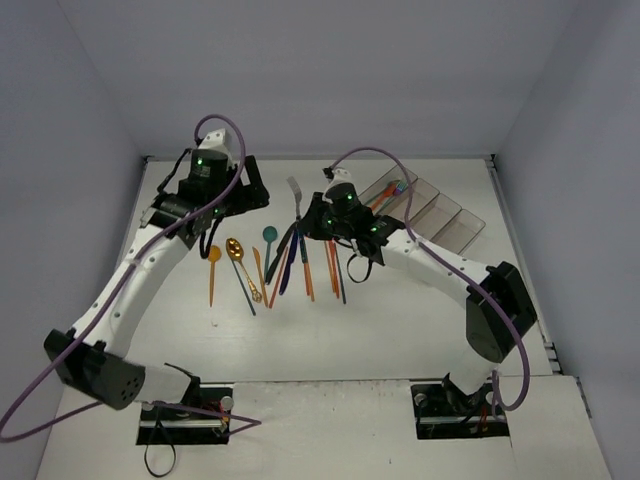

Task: Sort the eating utensils into containers

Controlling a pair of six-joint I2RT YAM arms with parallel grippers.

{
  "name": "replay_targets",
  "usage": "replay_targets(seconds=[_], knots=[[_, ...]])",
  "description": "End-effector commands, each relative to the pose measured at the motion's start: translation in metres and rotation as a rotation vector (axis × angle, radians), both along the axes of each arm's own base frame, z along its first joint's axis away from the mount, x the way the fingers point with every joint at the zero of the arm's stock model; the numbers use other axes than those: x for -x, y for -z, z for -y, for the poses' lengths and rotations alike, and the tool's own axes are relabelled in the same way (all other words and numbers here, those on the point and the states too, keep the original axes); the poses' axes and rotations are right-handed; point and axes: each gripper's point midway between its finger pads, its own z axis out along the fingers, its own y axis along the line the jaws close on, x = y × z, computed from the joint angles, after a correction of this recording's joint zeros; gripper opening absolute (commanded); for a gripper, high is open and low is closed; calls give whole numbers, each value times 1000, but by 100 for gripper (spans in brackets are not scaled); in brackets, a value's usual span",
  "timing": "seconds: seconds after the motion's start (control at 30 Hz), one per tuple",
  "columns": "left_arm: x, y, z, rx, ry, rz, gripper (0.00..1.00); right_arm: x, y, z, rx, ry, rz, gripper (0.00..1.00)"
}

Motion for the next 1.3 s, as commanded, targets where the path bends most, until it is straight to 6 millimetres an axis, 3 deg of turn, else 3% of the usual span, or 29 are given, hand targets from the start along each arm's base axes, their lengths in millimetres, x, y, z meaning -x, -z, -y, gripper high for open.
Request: replay_targets(seconds=[0.0, 0.13, 0.3, 0.57, 0.6, 0.63, 0.83, 1.0, 1.27], knots=[[19, -14, -42, -131, -53, 130, 80, -51, -60, 63, -147, 276, 96, 0], [50, 7, -71, -217, -74, 128, 81, -81, -62, 114, -163, 475, 103, 0], [84, 19, -107, -328, -119, 166, 93, -116, -55, 172, -180, 687, 94, 0], [119, 35, -145, -434, -196, 222, 97, -167, -30, 225, -177, 864, 61, 0], [121, 41, -146, -439, -197, 214, 97, -172, -34, 225, -190, 868, 68, 0], [122, 44, -147, -438, -200, 212, 97, -179, -24, 226, -180, 874, 52, 0], [135, 63, -147, -398, -201, 208, 97, -207, -3, 228, -172, 908, 37, 0], [144, 59, -148, -349, -214, 256, 97, -224, 22, 229, -181, 928, 3, 0], [139, 65, -145, -363, -201, 226, 98, -230, 55, 228, -196, 963, -44, 0]])
